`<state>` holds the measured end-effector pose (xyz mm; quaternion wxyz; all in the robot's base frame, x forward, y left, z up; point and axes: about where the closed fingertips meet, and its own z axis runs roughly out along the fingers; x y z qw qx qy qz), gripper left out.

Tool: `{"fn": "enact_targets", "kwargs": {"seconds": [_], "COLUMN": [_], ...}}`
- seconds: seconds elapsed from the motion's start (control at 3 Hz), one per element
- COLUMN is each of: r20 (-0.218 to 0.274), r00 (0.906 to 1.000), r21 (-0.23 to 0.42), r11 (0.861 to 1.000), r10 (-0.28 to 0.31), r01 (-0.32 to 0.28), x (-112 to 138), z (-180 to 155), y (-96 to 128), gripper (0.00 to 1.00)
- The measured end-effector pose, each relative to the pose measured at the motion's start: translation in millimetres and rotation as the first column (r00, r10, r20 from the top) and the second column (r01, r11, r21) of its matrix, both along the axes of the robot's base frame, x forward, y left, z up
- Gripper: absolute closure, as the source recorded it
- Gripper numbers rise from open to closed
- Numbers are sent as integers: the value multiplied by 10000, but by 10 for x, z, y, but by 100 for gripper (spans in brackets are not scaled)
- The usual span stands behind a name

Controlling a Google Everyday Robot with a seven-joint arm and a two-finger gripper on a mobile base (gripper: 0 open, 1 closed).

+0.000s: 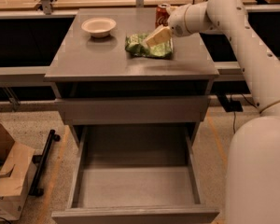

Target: Pick green jalapeno chip bag from middle drawer and place on counter

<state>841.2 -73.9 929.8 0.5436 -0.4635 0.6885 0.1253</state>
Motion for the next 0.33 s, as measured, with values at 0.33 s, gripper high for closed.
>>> {"fn": "enact_targets", "kwargs": {"seconds": [0.33], "r20": [-142], "r00": [9998], "r21": [-41], "r11": [9999], "r10": [126], "r01": [-126], "x": [-27], "z": [-44], "y": [26], "gripper": [0]}}
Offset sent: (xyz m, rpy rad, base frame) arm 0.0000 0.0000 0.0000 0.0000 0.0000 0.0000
